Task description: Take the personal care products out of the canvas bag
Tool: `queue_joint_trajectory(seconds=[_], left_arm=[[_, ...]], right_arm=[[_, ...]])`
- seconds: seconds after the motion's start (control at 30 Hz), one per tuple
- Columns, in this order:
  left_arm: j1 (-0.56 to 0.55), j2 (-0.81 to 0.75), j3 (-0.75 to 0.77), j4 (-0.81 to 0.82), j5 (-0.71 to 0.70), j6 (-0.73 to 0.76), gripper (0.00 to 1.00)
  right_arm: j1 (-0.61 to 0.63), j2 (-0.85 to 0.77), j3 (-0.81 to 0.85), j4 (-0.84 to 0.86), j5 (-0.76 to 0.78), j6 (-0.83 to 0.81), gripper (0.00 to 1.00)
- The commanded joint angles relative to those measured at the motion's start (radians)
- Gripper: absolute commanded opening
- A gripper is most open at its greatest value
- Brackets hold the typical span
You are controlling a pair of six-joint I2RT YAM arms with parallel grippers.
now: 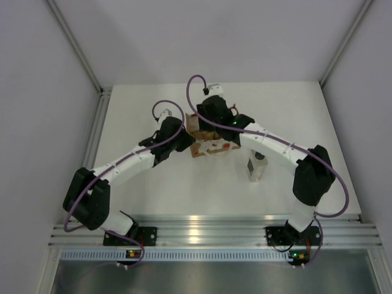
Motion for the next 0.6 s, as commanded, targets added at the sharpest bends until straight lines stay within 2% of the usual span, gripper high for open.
queue_joint_trajectory(seconds=[0.0,0.57], left_arm=[[0.002,-0.029,0.035,0.011,0.016,0.005,0.0],[0.009,-0.015,0.053,0.013,0.06,0.035,0.0]], right_arm=[[0.018,0.03,0.08,0.023,0.051,-0.023,0.58],[0.015,0.231,0.161,0.02,0.123,-0.028,0.58]])
